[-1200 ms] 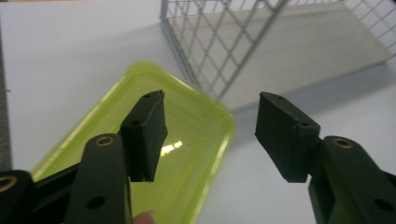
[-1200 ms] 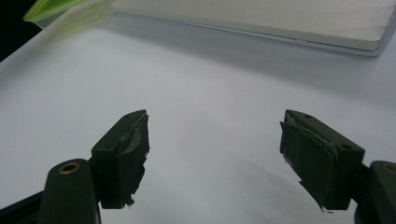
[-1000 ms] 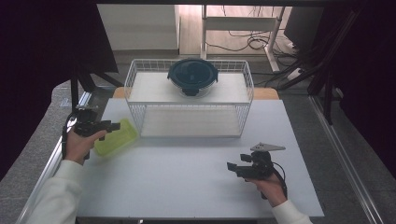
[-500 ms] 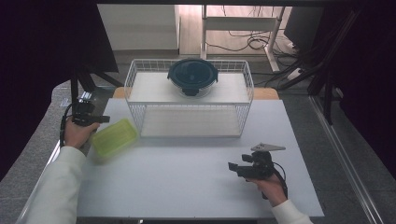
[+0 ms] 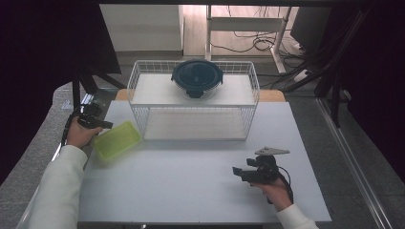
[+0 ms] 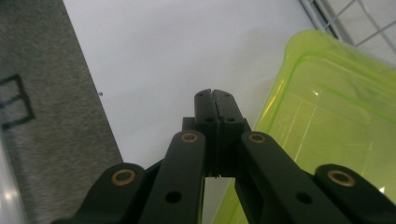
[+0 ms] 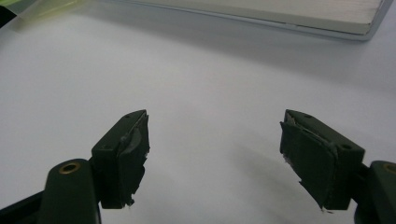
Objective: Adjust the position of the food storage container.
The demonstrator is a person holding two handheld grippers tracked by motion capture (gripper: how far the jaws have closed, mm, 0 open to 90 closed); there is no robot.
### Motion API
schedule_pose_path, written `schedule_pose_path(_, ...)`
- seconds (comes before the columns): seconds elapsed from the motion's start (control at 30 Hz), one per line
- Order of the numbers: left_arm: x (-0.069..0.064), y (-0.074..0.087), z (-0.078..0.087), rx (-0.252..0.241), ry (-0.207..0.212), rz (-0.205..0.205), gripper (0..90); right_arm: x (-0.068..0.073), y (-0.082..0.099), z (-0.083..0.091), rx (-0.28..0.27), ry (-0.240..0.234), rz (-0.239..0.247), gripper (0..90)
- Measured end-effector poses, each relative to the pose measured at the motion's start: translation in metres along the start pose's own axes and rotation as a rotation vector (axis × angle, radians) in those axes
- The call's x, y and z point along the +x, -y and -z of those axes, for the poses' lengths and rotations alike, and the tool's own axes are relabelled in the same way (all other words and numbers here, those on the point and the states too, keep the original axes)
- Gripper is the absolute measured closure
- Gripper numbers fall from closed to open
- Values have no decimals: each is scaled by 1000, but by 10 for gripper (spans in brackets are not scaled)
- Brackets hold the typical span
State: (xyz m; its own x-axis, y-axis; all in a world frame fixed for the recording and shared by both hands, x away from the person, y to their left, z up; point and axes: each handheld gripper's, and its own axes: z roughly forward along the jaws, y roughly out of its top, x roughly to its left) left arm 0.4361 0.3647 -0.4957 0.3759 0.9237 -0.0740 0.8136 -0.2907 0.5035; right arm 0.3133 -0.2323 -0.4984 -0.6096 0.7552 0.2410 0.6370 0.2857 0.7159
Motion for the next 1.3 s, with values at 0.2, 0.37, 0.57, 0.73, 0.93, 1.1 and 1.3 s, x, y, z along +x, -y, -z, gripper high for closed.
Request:
schedule_pose_path(0.2,-2,1,-4,24,15,-19,900,2,2,-3,15,-5,11,234)
schedule_pose_path(0.37,-3,2,-3,33,27,-57,900,3,2,-4,19,-13,7,231)
schedule_pose_path(0.57,-6,13,-7,54,71,-86,900,1,3,-5,22,-18,-2,231)
schedule_pose_path(0.73,-19,22,-10,59,113,-124,900,1,3,-6,26,-19,-5,231)
schedule_pose_path(0.93,-40,27,-8,56,161,-176,900,1,3,-6,29,-20,-9,231)
schedule_pose_path(1.1,-60,32,-7,60,182,-233,900,2,4,-7,33,-23,-6,230)
schedule_pose_path(1.3,-77,37,-7,65,213,-280,900,1,4,-8,36,-26,-10,229)
